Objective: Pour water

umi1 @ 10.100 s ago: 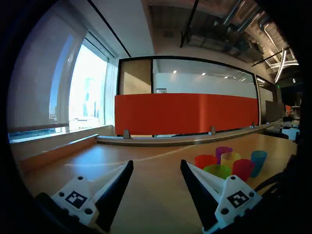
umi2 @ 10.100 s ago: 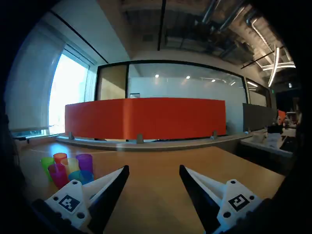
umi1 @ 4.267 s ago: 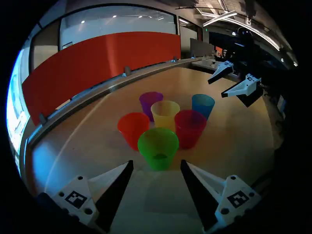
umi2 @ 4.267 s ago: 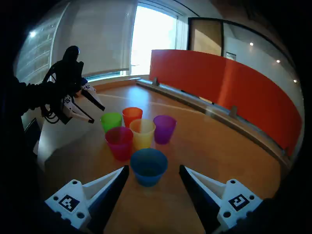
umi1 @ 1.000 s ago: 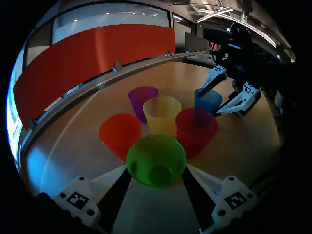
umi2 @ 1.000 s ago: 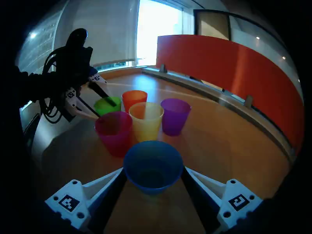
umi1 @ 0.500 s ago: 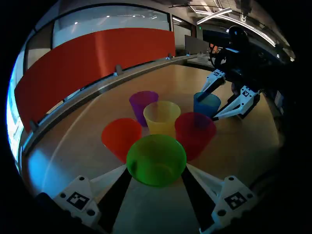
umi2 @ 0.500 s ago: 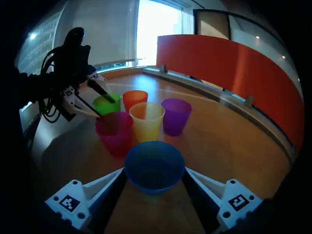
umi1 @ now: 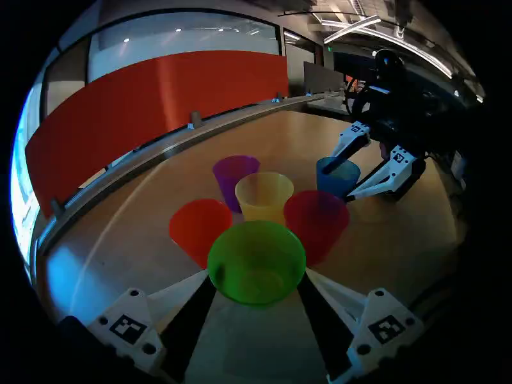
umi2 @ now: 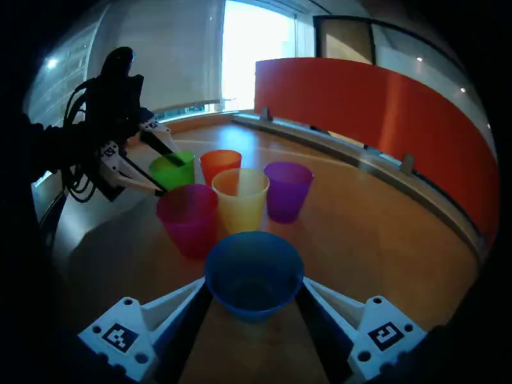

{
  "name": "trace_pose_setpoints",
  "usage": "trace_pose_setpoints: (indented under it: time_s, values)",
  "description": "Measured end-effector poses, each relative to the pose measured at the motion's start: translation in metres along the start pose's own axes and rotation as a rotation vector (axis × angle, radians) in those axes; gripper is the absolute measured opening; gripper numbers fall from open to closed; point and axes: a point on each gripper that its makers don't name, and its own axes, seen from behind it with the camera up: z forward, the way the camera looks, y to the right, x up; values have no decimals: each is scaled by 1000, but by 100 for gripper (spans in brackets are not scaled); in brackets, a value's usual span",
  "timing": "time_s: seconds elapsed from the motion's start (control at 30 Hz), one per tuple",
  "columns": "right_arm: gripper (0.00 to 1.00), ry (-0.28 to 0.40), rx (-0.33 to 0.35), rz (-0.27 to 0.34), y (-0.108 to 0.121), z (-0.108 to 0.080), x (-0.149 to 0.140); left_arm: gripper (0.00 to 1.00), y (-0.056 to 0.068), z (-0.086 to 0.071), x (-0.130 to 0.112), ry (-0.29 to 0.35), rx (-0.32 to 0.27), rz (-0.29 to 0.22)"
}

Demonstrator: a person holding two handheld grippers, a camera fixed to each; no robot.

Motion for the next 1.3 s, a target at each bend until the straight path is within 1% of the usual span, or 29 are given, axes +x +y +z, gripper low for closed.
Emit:
trace_pose_setpoints:
  time_s: [0.3,0.63,1.07,1.3]
  values:
    - [88,20,-8,-7,-1,-8,13,83,3,-9,6,18,12,-3]
    - [88,59,-30,-17,-3,-25,34,83,4,-25,19,60,38,-11]
    - [88,121,-52,-28,-12,-48,62,83,2,-51,44,140,87,-16]
    - [88,158,-68,-35,-16,-59,78,83,1,-64,57,183,110,-27]
